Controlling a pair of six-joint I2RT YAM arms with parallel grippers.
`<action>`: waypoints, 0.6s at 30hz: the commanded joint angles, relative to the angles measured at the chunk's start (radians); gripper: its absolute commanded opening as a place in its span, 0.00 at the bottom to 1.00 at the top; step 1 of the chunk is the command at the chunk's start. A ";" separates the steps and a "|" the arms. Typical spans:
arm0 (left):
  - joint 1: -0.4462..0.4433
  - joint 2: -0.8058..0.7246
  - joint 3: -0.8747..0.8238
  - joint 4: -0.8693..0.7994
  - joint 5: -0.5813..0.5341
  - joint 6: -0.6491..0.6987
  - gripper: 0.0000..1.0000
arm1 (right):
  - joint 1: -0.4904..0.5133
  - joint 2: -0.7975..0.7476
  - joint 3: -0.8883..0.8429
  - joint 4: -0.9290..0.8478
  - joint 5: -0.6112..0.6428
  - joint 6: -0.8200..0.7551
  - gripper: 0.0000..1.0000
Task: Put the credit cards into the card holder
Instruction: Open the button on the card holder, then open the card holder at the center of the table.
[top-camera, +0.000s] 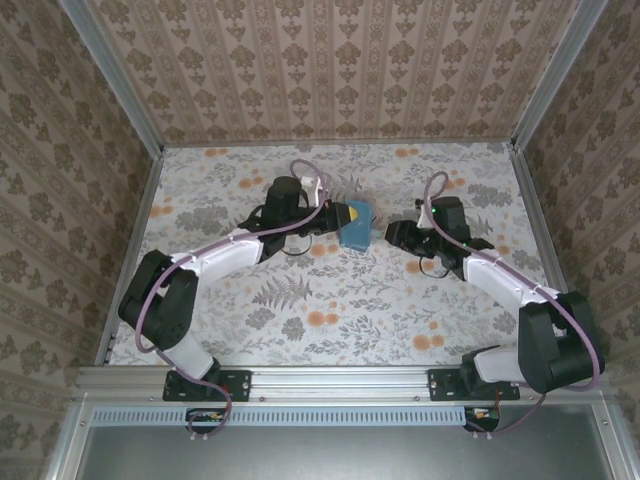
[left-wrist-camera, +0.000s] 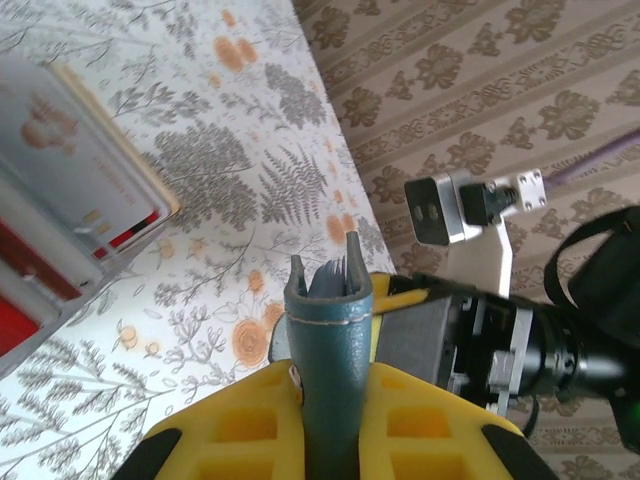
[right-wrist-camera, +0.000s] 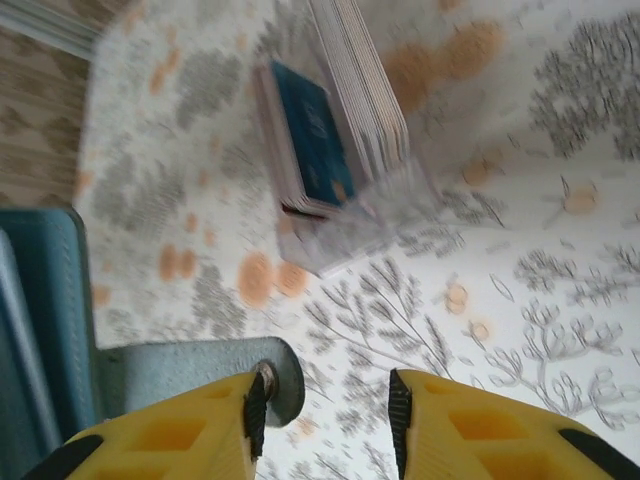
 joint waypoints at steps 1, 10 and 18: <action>0.011 -0.035 0.056 -0.024 0.071 0.053 0.08 | -0.034 -0.007 0.035 0.089 -0.221 0.013 0.41; 0.024 0.011 0.079 0.070 0.160 -0.016 0.09 | -0.059 0.024 0.052 0.239 -0.421 0.066 0.43; 0.031 0.050 0.093 0.170 0.232 -0.088 0.09 | -0.058 0.098 0.032 0.430 -0.480 0.174 0.43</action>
